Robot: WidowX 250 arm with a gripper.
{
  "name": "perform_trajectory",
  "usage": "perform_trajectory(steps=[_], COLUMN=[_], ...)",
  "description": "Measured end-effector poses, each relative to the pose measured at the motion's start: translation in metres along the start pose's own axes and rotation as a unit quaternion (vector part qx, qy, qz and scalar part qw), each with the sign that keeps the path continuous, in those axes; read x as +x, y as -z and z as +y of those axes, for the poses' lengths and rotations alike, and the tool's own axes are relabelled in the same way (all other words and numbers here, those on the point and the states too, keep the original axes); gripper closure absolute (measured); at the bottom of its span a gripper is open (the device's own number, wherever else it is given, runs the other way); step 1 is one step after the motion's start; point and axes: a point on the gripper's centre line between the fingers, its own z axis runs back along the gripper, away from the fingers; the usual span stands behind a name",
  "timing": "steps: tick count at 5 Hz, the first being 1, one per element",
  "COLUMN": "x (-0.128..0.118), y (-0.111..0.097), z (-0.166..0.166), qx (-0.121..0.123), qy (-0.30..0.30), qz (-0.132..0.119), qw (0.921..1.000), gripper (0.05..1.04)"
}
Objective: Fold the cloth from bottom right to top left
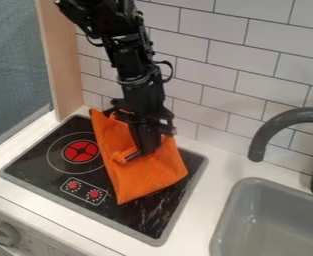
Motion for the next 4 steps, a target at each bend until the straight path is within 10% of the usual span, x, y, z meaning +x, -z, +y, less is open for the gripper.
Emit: perform_trajectory(steps=[4], x=[0.013], y=[0.033], z=[0.05], qx=[0.026], qy=[-0.046], qz=[0.034], qw=[0.998], gripper=[1.032])
